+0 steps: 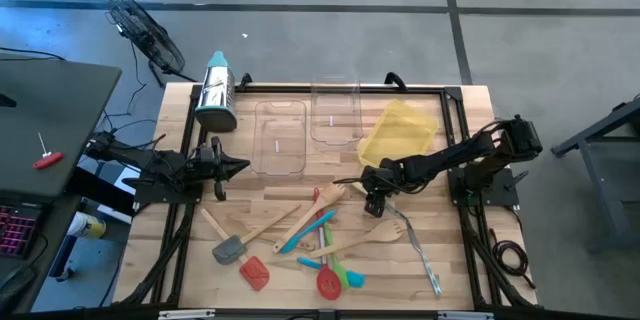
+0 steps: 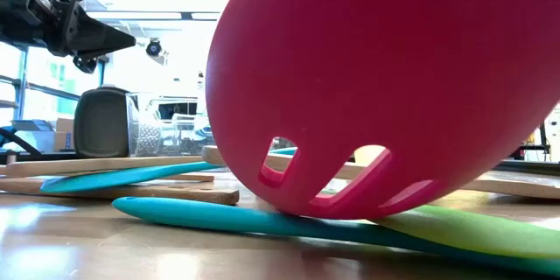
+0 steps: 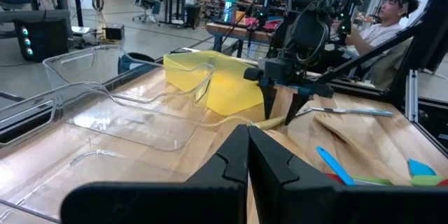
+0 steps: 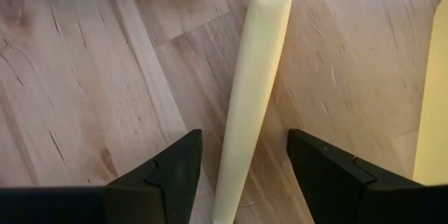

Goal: Pick & Place Kitchen Items
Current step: Put the green kitchen knife into the yellow bin

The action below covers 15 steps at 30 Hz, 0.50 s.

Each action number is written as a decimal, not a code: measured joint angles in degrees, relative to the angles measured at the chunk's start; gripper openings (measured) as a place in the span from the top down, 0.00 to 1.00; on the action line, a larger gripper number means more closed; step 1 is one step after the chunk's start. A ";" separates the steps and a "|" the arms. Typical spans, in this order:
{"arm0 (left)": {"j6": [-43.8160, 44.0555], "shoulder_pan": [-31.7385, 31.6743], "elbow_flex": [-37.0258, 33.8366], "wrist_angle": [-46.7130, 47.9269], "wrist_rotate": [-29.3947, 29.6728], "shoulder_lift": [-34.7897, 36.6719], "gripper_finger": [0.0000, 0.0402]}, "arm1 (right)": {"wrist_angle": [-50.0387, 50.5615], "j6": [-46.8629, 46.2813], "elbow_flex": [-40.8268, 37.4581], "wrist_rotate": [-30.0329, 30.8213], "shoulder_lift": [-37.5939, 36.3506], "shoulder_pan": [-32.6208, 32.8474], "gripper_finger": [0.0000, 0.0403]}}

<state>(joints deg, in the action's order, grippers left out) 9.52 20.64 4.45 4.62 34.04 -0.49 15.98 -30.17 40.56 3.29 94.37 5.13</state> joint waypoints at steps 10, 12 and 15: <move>0.00 -0.01 0.00 0.02 -0.22 0.00 1.00 | 0.81 1.90 0.00 0.65 0.02 -0.05 0.57; 0.02 0.00 0.00 0.06 -0.37 0.00 1.00 | 0.93 1.92 0.00 0.73 0.02 -0.09 0.61; 0.35 0.00 0.00 0.17 -0.44 0.00 1.00 | 1.18 1.92 0.00 0.98 0.02 -0.10 0.65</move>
<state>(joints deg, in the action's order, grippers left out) 9.87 20.64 4.45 4.80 33.61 -0.49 17.16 -28.25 40.56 4.27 94.39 5.02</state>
